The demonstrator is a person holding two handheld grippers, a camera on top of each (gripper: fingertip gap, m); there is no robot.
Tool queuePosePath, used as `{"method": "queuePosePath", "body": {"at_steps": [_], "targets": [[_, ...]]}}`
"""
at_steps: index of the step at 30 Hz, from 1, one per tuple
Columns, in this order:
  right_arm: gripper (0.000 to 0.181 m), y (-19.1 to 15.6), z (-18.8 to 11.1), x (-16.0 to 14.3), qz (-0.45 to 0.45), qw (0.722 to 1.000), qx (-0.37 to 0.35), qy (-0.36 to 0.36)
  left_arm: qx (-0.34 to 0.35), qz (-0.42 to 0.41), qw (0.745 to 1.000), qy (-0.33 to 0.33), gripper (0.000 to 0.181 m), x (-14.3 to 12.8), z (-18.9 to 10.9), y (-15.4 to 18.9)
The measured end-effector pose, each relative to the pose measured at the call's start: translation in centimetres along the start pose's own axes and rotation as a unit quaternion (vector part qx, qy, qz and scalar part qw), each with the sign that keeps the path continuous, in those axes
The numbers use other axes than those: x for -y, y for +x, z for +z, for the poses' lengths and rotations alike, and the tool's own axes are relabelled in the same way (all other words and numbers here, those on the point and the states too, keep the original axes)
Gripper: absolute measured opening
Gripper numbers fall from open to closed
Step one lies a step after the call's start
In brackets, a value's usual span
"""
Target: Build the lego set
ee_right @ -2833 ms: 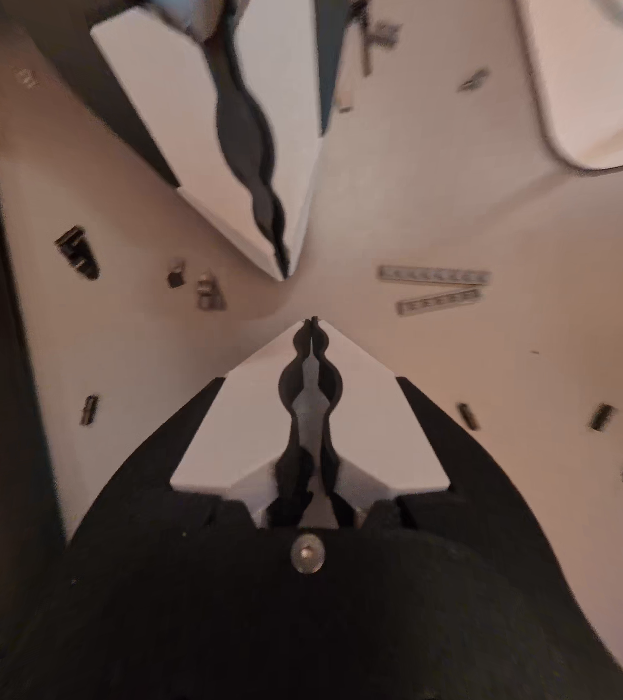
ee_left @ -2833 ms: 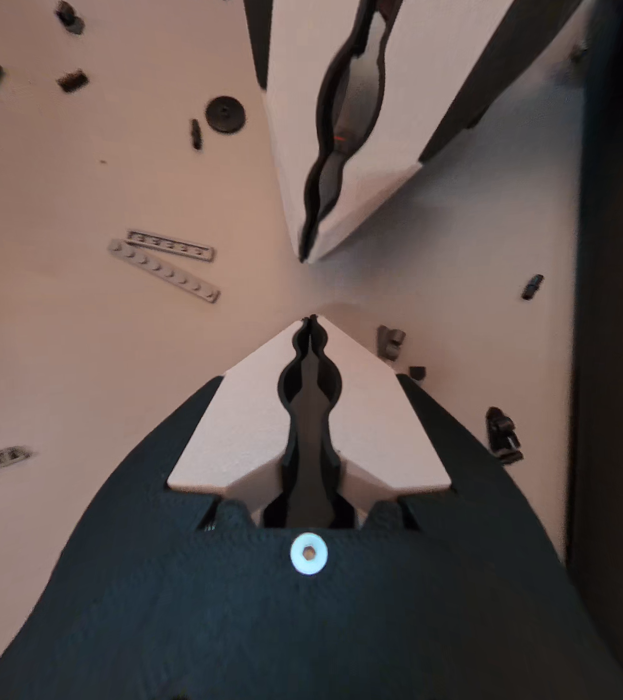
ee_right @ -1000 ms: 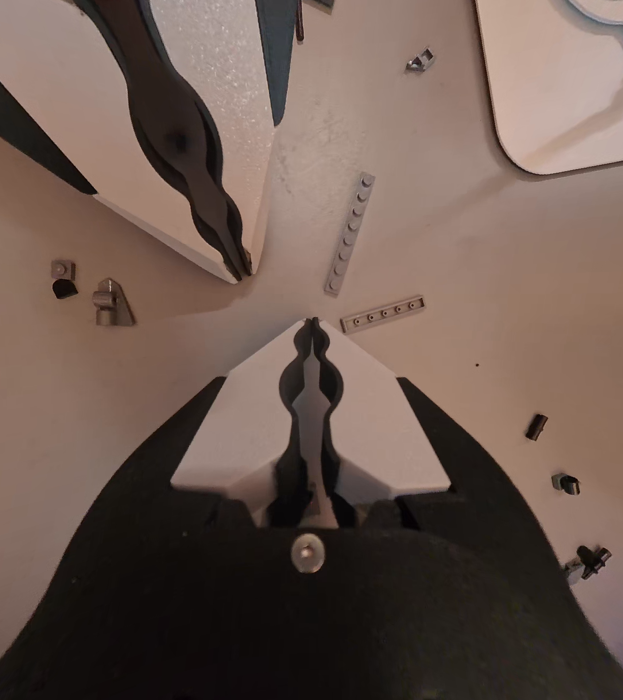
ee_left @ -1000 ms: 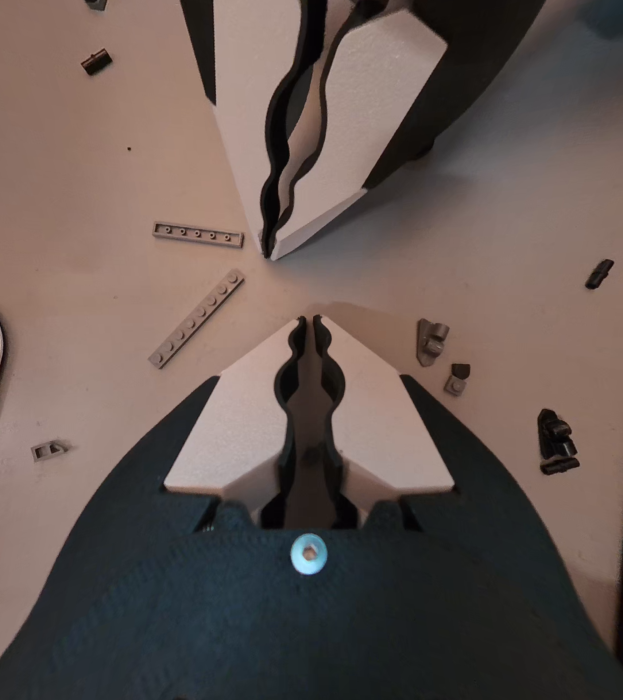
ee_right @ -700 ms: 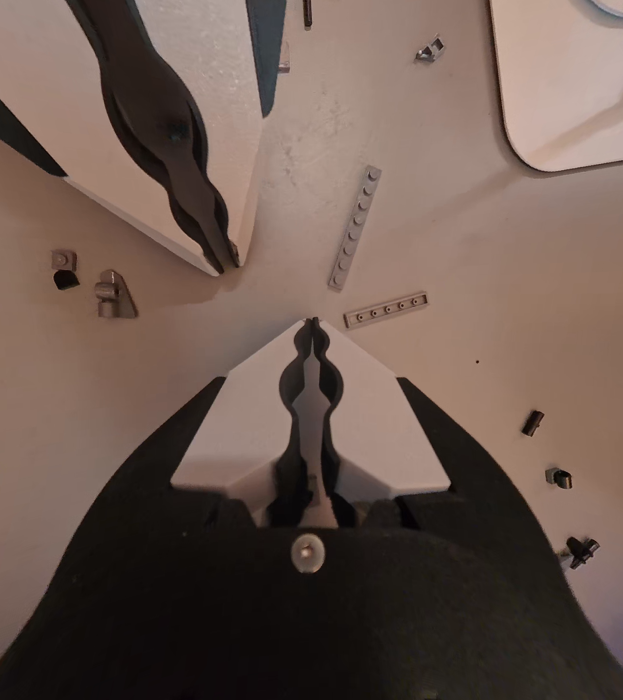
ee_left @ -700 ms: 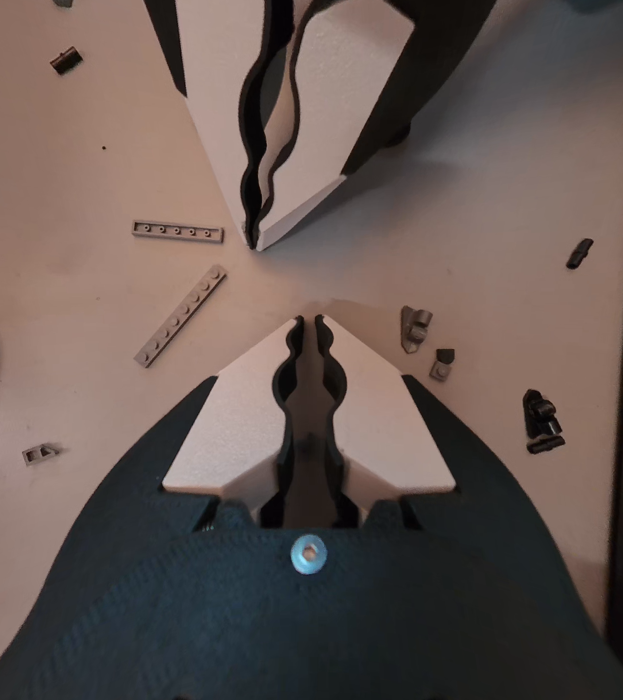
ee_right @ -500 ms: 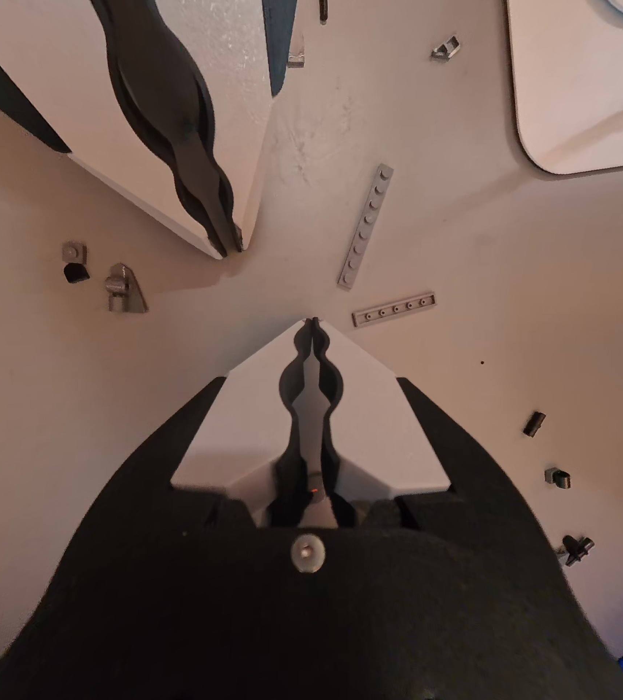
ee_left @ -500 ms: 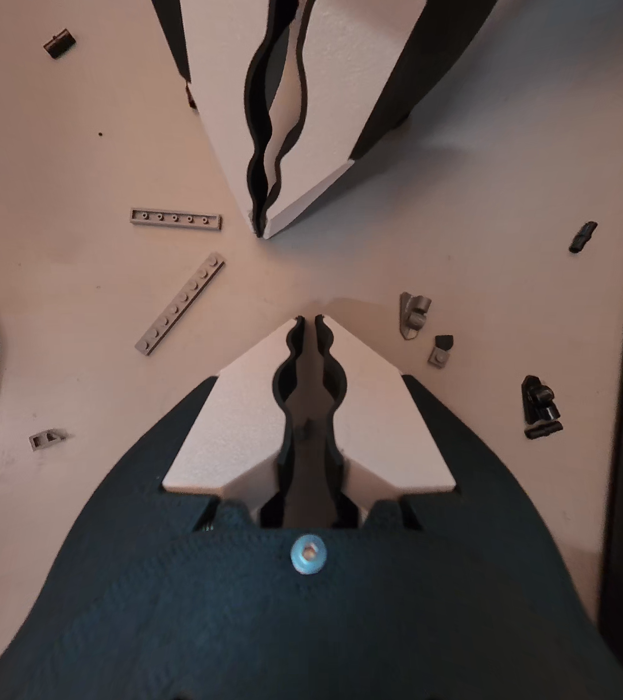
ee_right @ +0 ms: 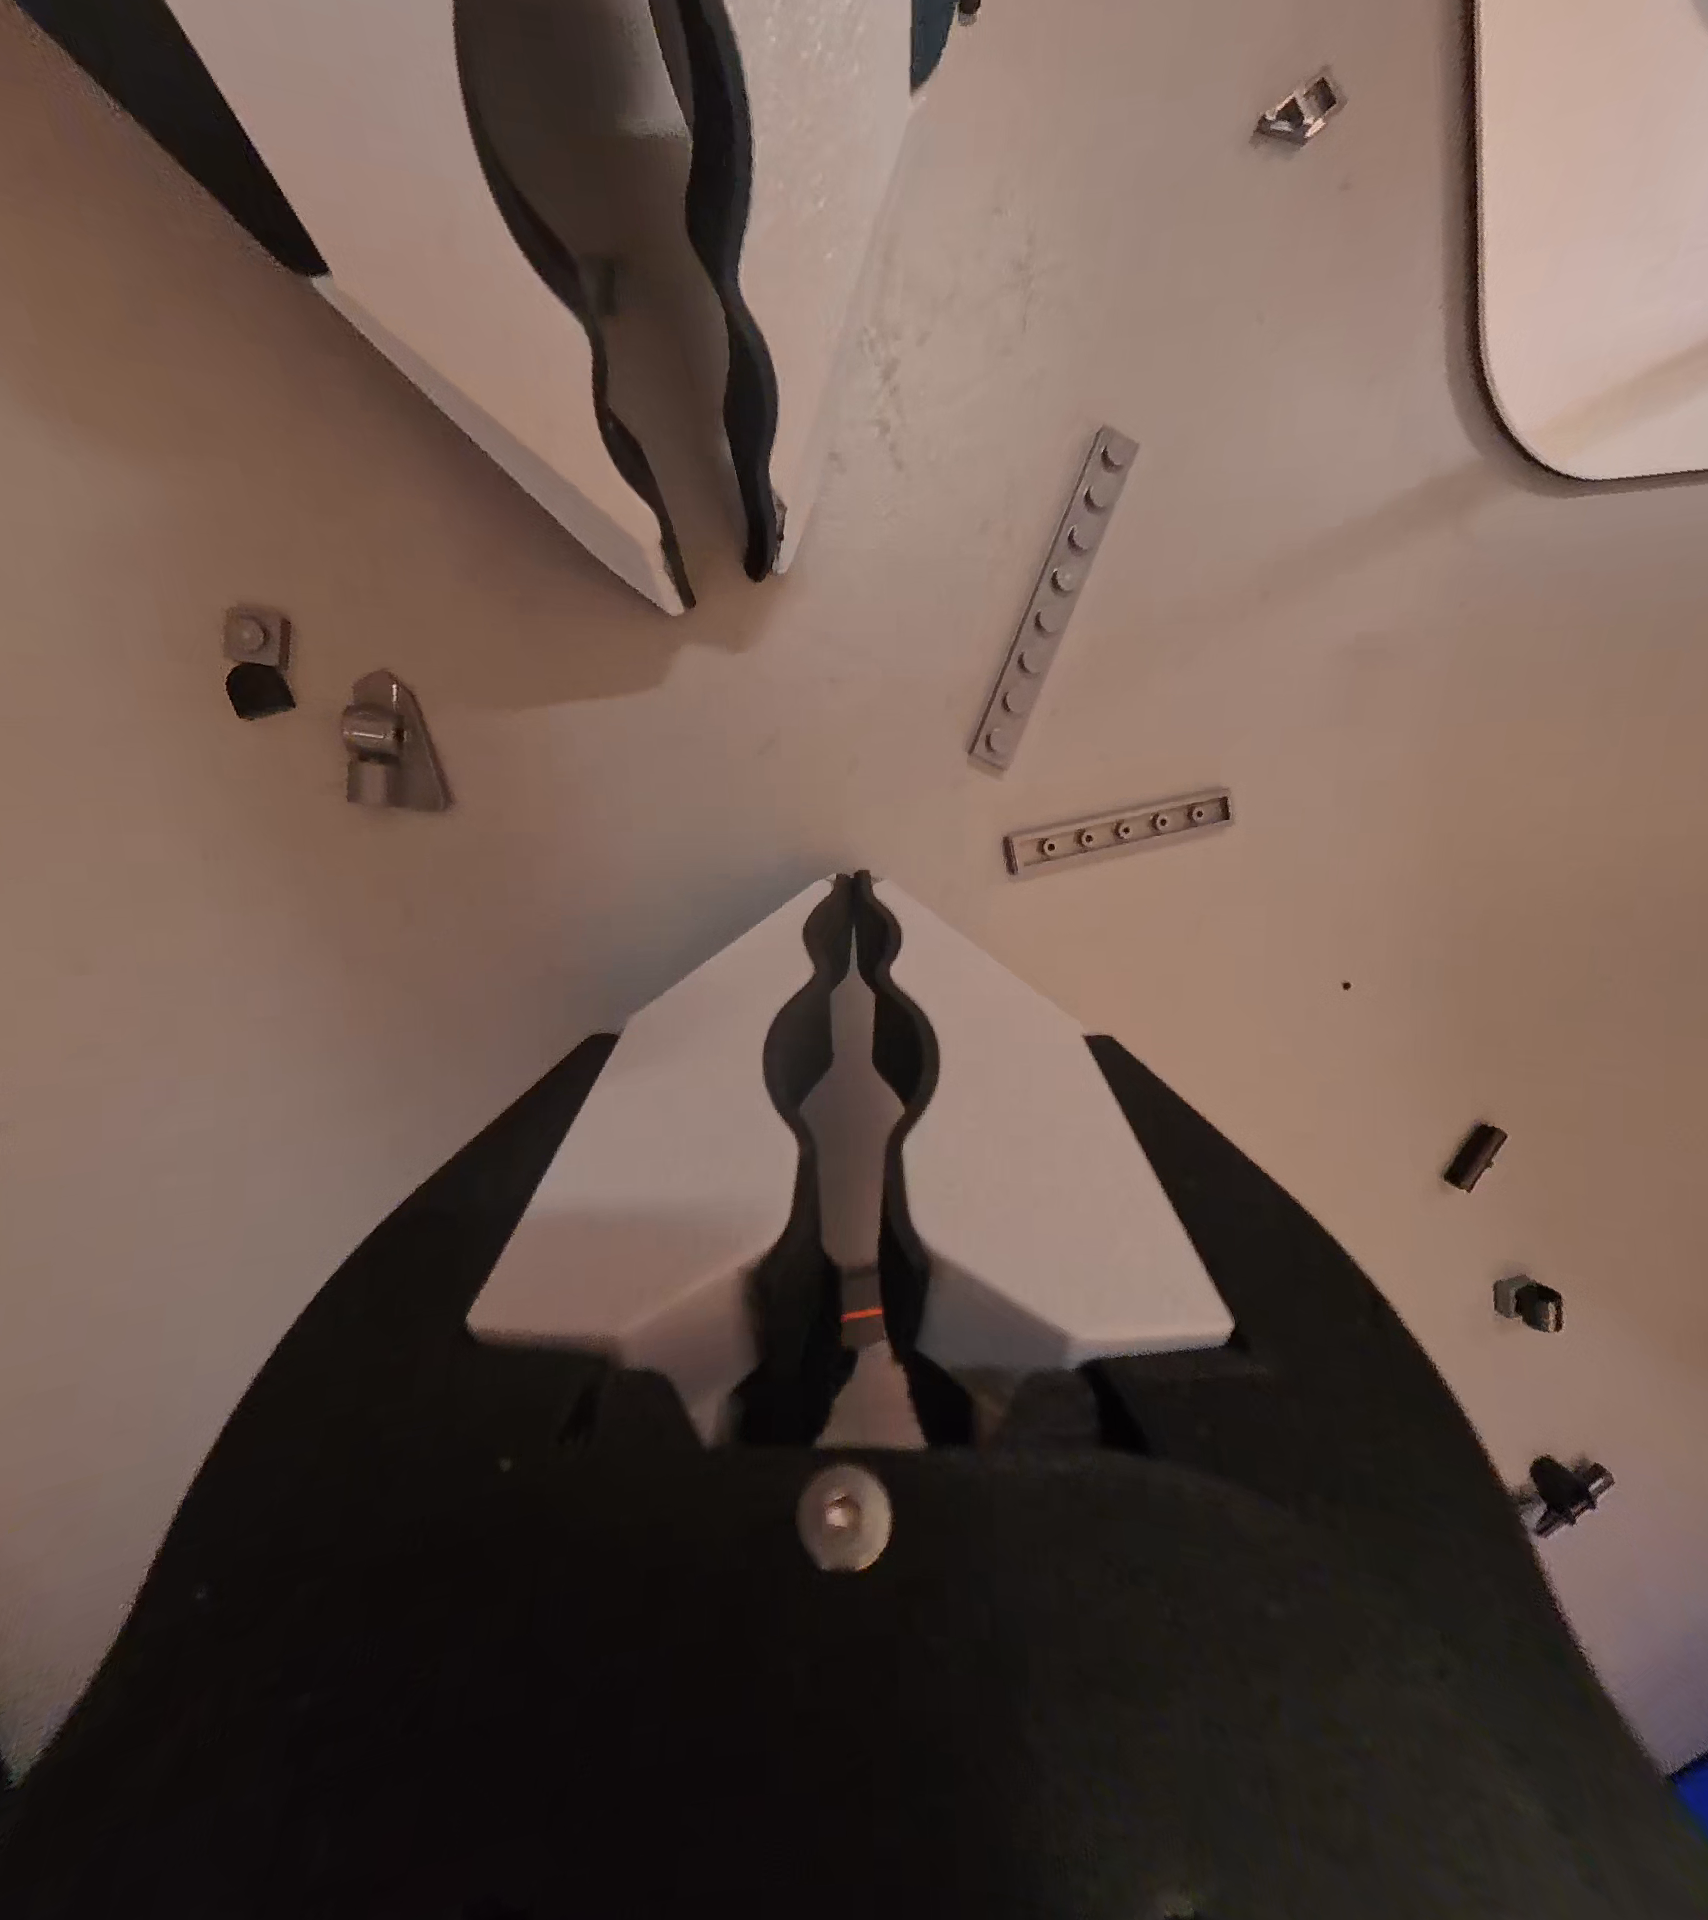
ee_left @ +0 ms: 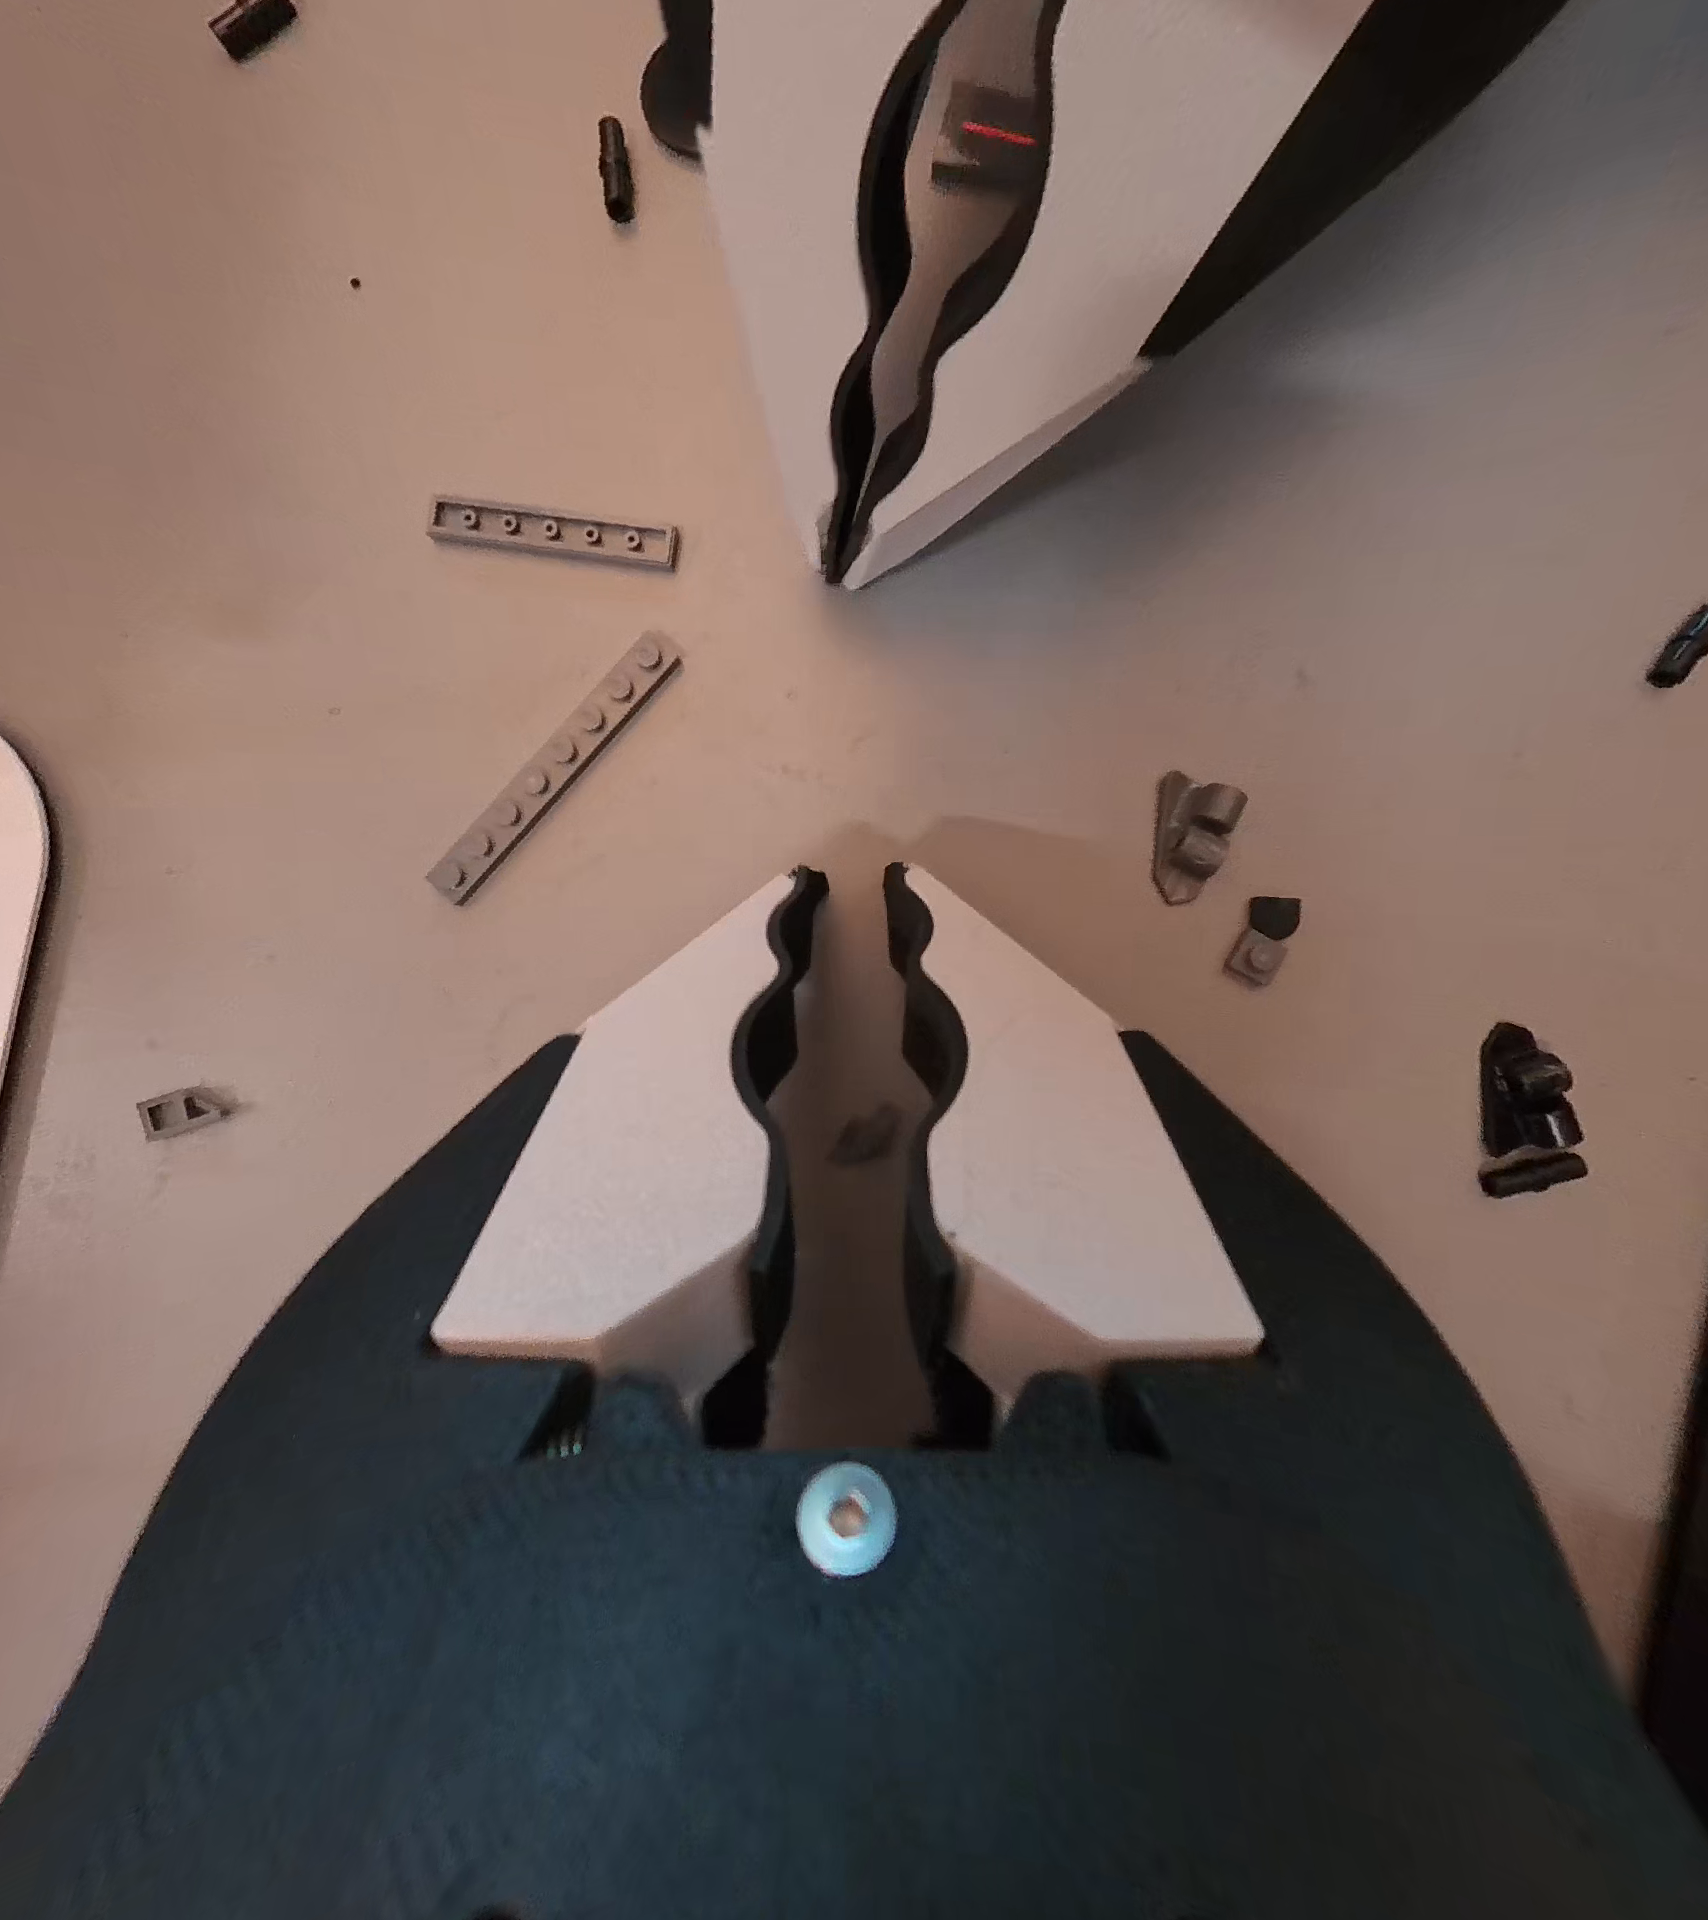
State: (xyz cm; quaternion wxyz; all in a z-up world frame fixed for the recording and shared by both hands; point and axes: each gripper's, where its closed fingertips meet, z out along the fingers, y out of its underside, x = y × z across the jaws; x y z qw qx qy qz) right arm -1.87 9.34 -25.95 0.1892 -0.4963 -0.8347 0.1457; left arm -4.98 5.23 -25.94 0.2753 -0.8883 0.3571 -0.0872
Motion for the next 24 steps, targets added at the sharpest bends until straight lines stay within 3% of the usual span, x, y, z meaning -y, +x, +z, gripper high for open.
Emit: {"method": "queuePosePath", "body": {"at_steps": [16, 24], "targets": [[0.003, 3.3, -1.7, -1.5, 0.061, 0.997, -0.036, 0.042, 0.016, -0.016, 1.000, -0.008, 0.015, -0.4, -0.2, -0.9], [0.028, 4.4, -1.6, -0.1, 0.107, 0.989, -0.047, 0.091, 0.049, -0.031, 0.998, -0.002, 0.017, -0.3, -0.6, -2.4]]}}
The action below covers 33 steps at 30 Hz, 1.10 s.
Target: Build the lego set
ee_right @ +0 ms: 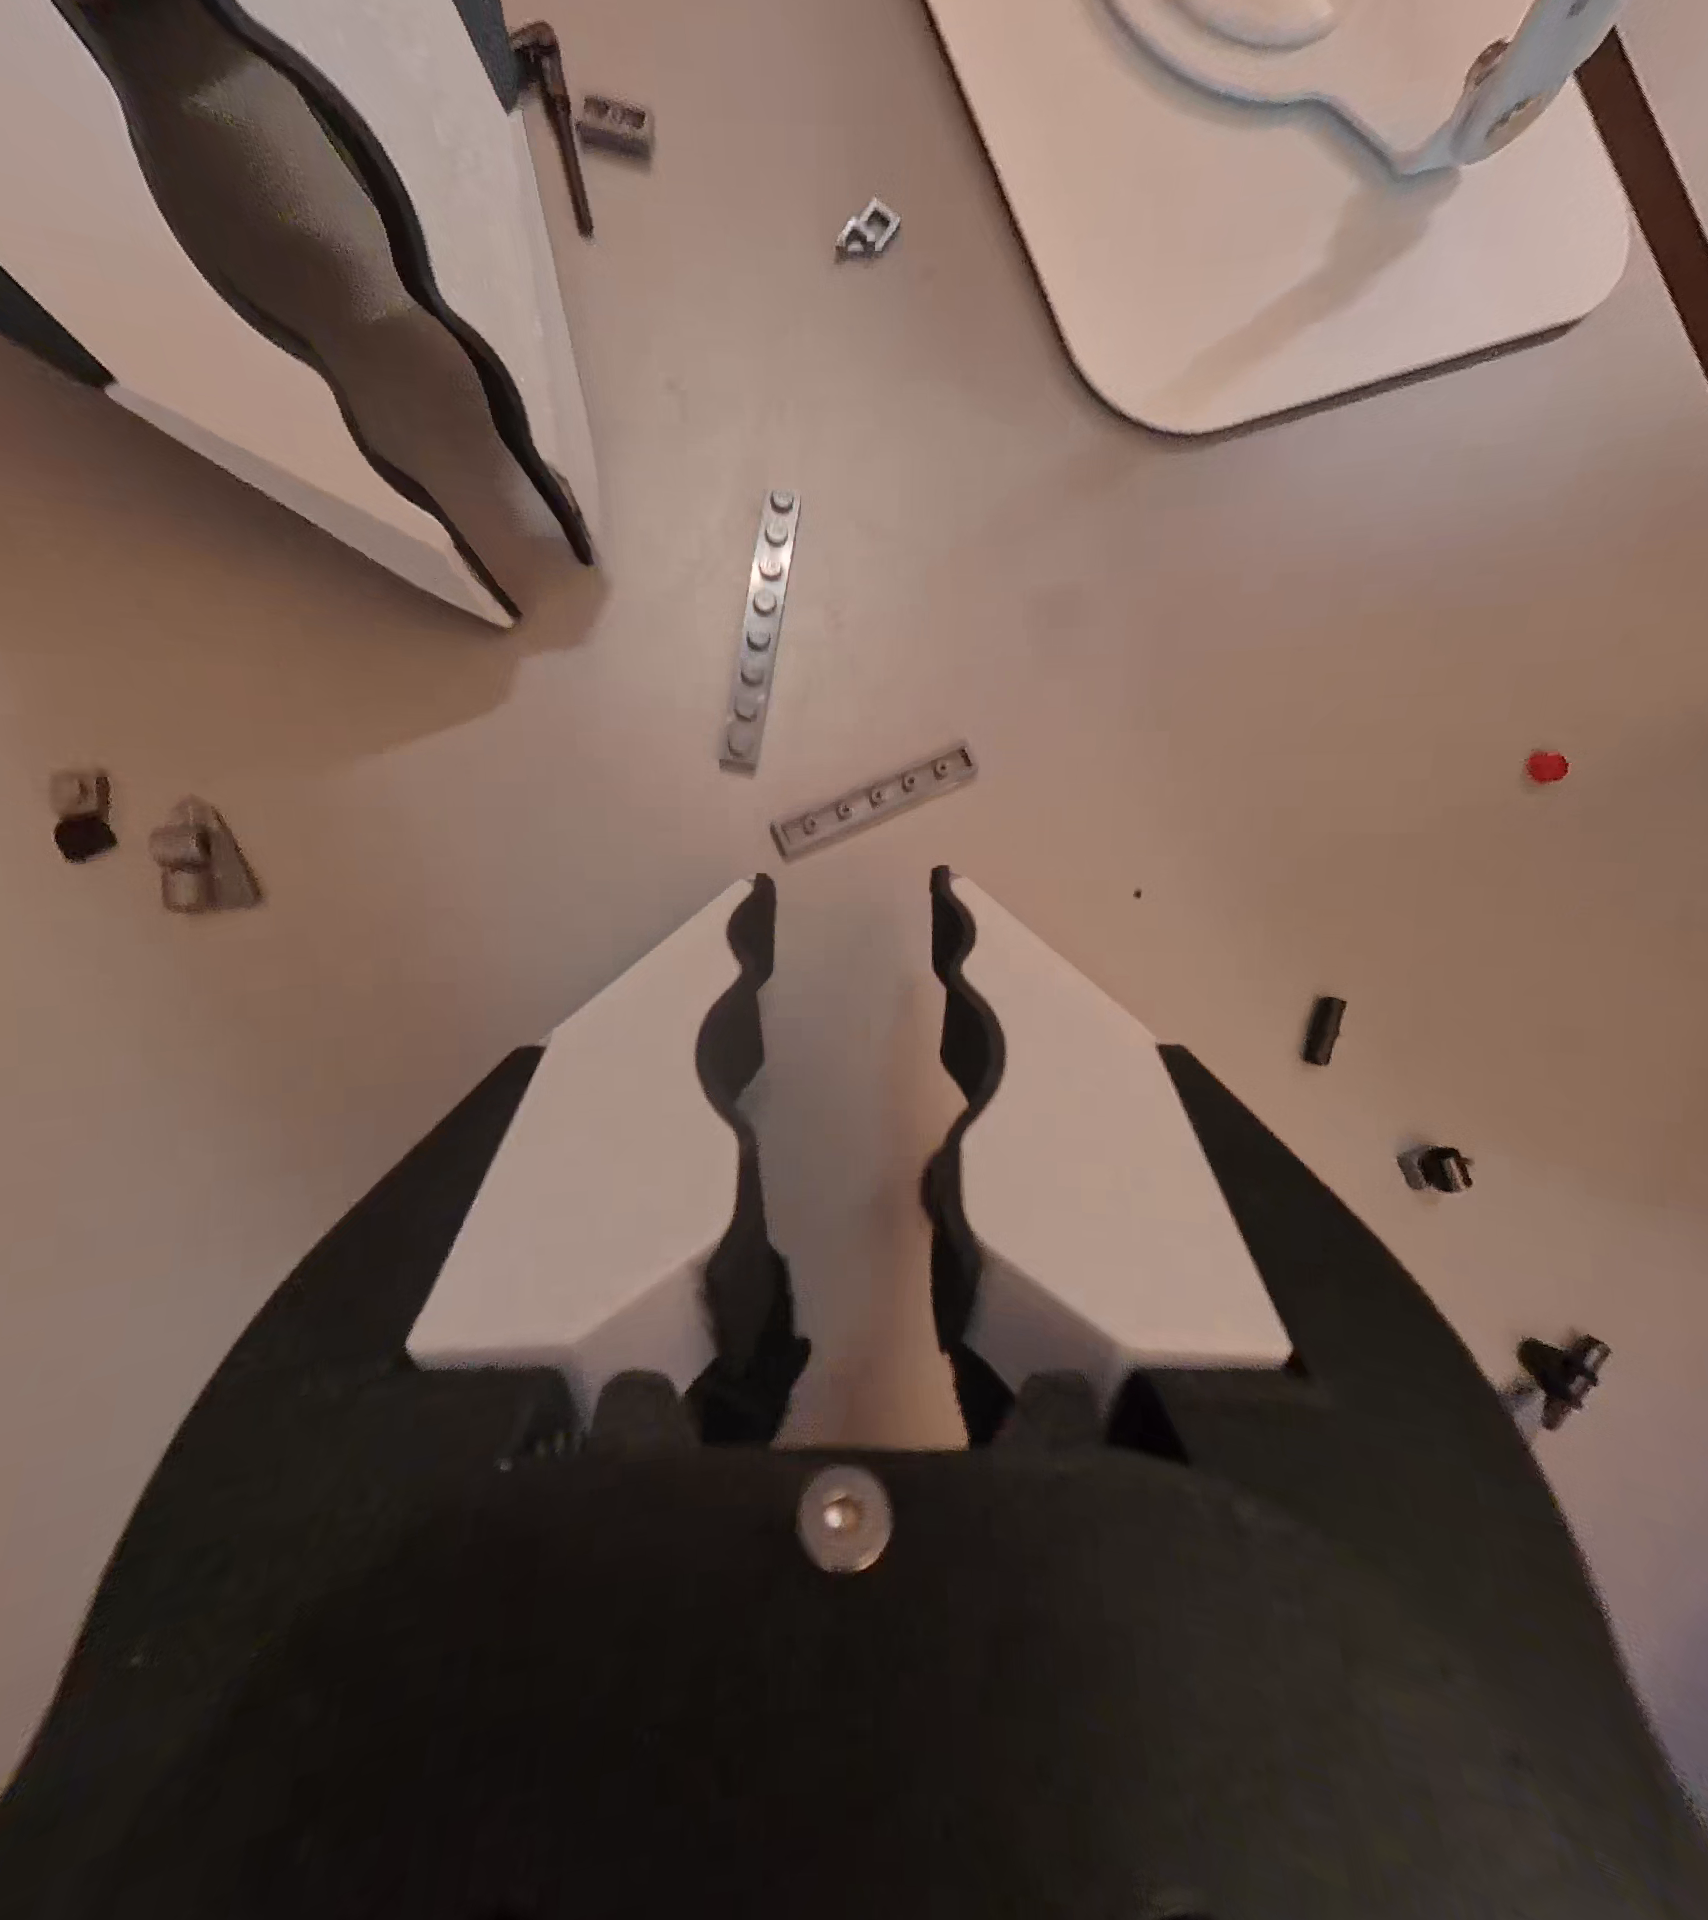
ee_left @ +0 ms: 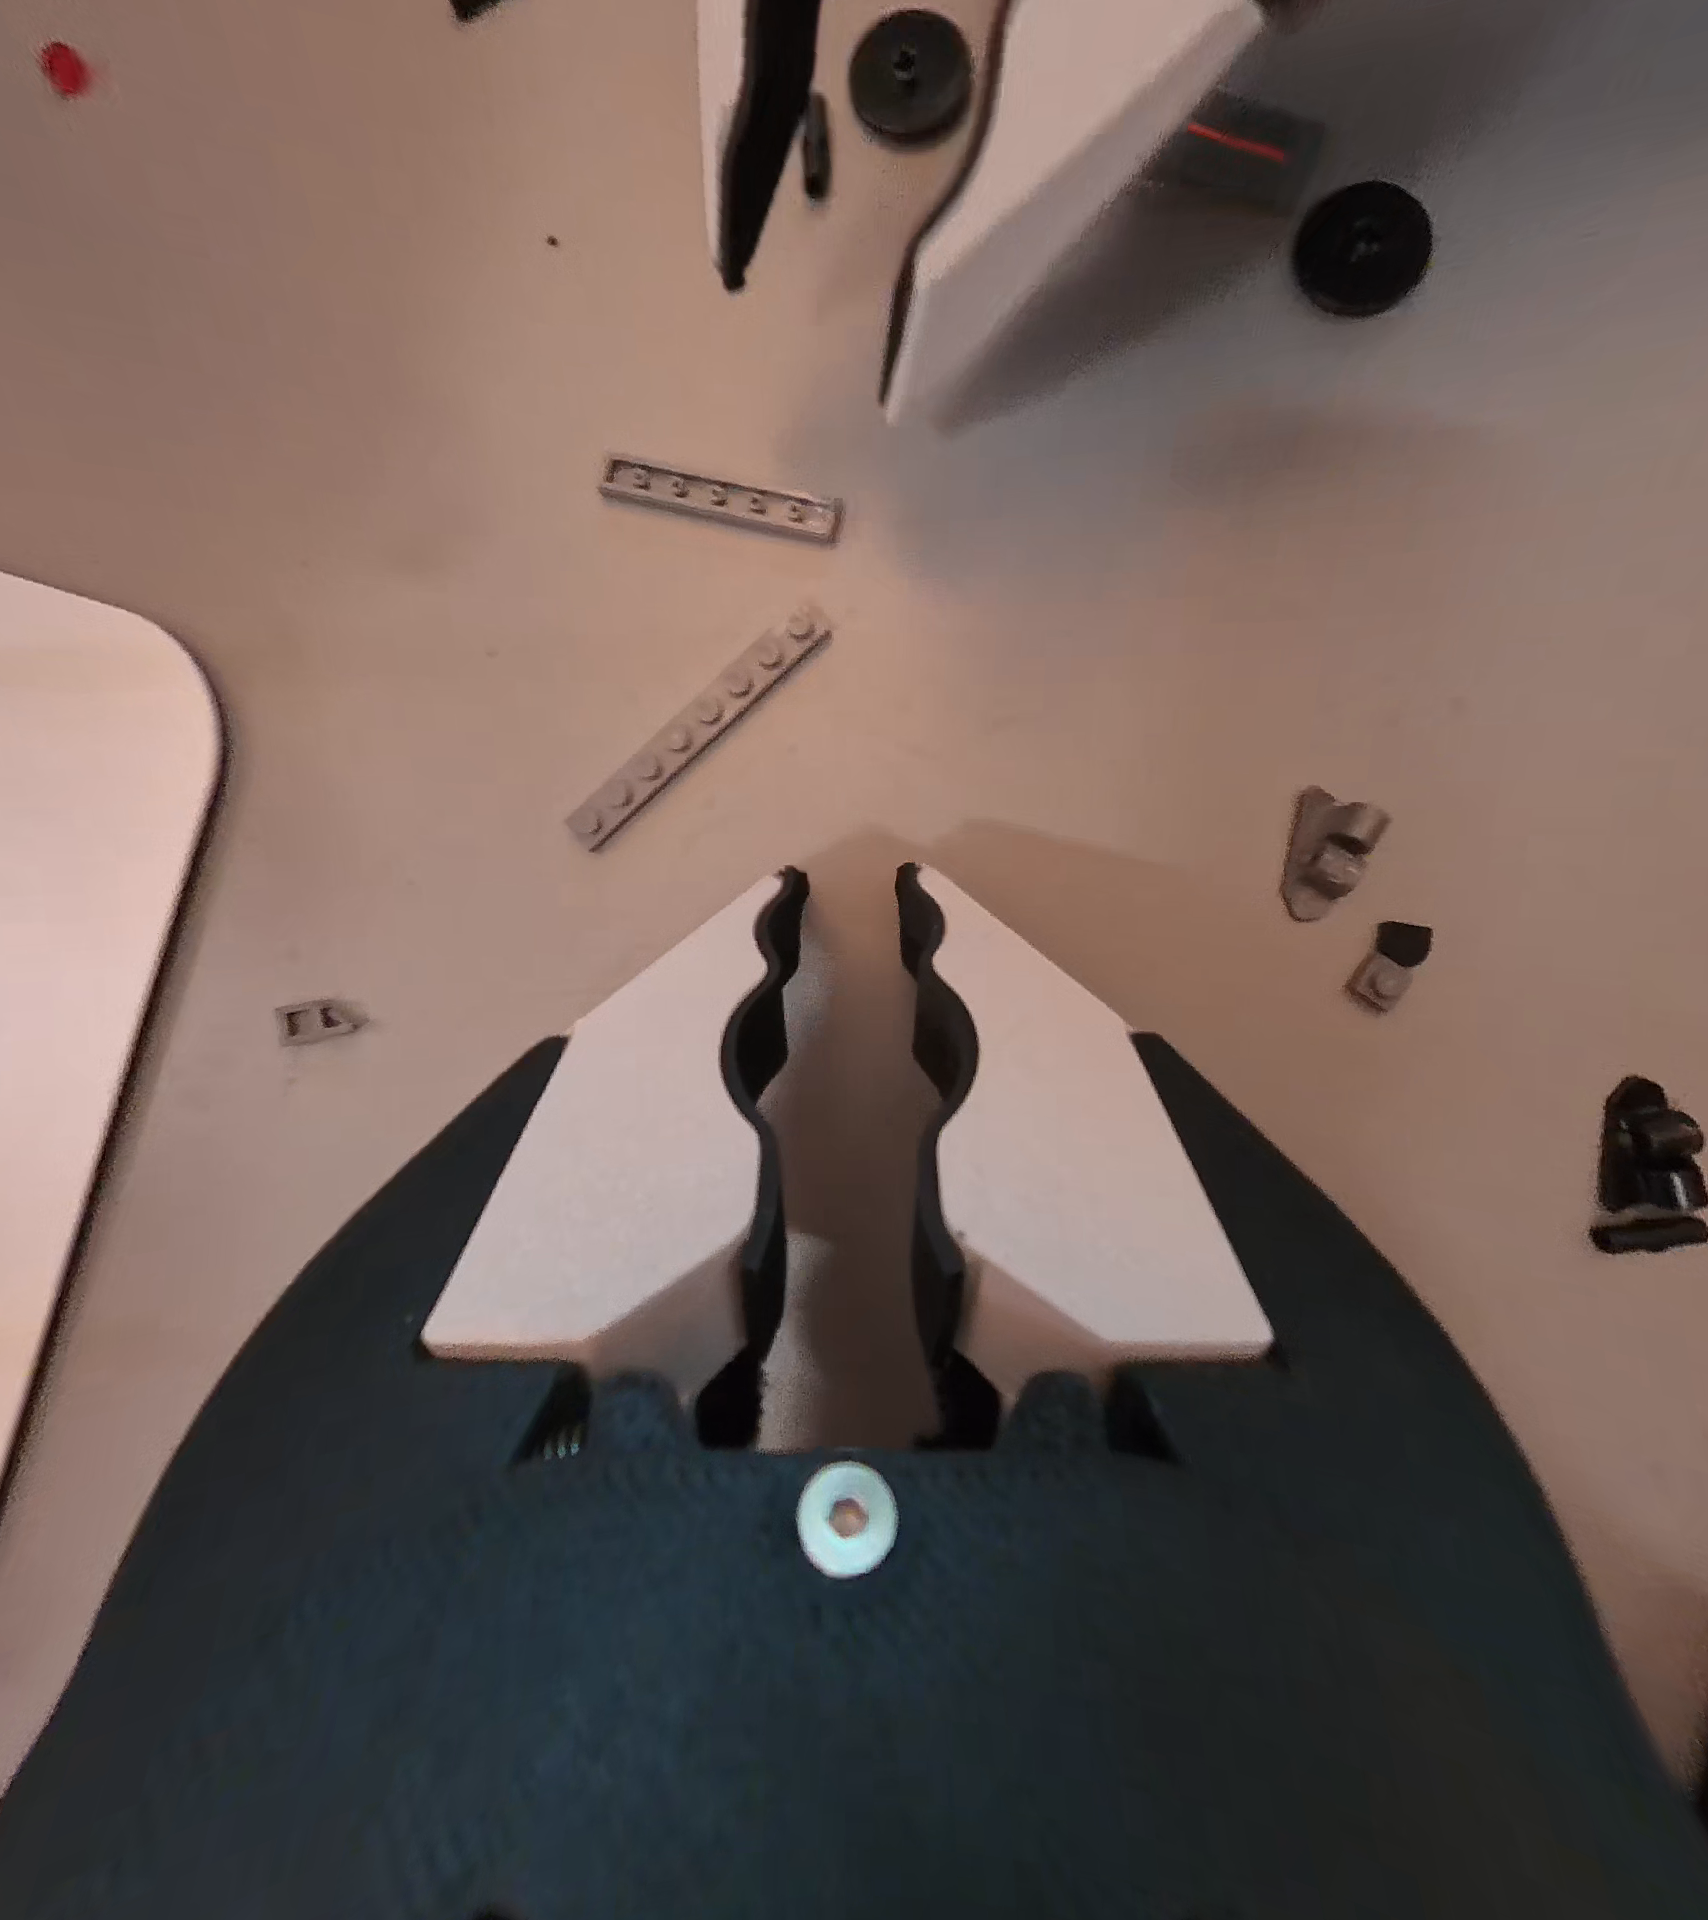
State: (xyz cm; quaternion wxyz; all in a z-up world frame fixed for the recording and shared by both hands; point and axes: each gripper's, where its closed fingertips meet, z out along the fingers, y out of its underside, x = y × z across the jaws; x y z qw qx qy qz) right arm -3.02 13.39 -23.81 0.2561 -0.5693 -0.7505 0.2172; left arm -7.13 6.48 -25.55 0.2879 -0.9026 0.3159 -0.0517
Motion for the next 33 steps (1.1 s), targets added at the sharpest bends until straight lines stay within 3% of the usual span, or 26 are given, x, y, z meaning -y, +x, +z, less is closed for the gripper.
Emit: {"method": "queuePosePath", "body": {"at_steps": [7, 15, 19, 27, 33], "targets": [[0.035, -0.7, 2.8, 0.8, 0.013, 1.000, -0.007, -0.020, 0.054, -0.009, 0.998, 0.019, 0.017, 0.8, -0.3, -2.2], [0.000, -2.3, 2.8, 0.6, -0.014, 0.999, 0.028, -0.028, 0.075, -0.009, 0.997, 0.034, 0.018, 1.4, -0.3, -3.1], [0.000, -1.9, 2.4, 0.1, -0.007, 0.999, 0.031, -0.036, 0.082, 0.000, 0.996, 0.028, 0.019, 1.5, 0.2, -3.2], [0.038, -0.4, 2.7, 0.6, 0.029, 0.999, -0.015, -0.026, 0.095, 0.016, 0.995, 0.013, 0.020, 1.6, 0.8, -3.6], [0.022, -1.2, 2.8, 0.5, 0.054, 0.998, 0.022, -0.023, 0.079, 0.019, 0.997, 0.007, 0.017, 1.8, 1.7, -2.9]]}}
